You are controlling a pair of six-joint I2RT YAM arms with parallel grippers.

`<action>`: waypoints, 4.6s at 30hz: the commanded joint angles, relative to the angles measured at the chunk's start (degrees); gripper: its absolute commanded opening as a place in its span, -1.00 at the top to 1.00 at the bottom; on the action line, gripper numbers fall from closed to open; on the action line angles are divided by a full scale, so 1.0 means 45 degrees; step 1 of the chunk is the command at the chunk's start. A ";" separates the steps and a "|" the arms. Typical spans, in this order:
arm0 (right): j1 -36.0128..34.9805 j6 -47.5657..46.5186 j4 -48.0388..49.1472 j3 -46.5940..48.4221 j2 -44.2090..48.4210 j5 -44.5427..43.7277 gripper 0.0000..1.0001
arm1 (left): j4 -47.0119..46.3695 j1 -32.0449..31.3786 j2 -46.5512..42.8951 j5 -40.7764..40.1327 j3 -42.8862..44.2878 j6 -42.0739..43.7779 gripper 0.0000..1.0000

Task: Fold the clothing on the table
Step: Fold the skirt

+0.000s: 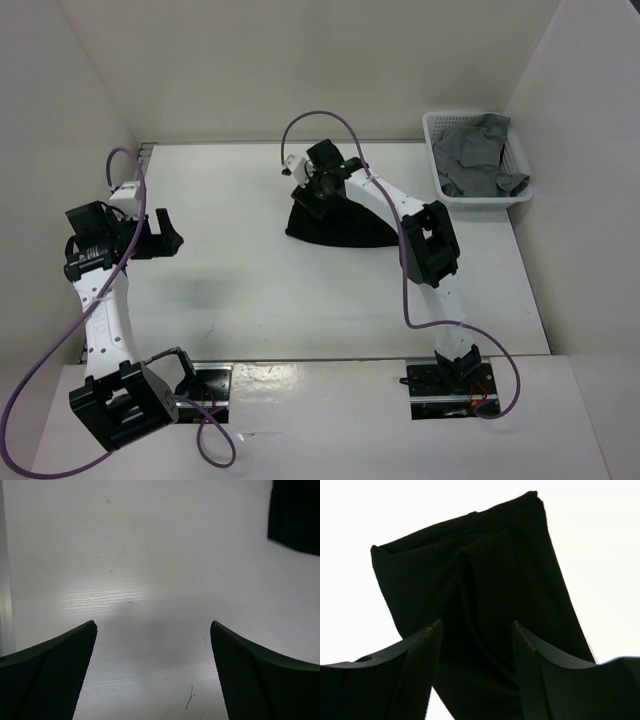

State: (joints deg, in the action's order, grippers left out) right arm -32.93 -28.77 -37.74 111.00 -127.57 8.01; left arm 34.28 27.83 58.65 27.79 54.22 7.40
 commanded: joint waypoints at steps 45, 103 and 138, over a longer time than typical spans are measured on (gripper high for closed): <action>-0.0770 0.1568 -0.4248 1.3673 -0.6712 -0.2643 -0.31 | -0.0099 0.0318 -0.0378 0.0776 0.0003 0.0329 -1.00; 0.3841 0.3367 0.0007 -0.6464 0.7001 0.0310 -0.49 | -0.3693 -0.9057 1.1339 0.0583 0.6115 -0.1195 -0.29; 0.3841 0.3250 -0.0109 -0.6229 0.6513 0.0544 -0.49 | -0.4181 -0.9174 1.2982 0.1090 0.5609 -0.0511 -0.12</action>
State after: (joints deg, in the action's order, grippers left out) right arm -16.08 -13.56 -39.99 82.78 -98.50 9.56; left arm 17.52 -13.23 115.52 30.20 80.68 3.29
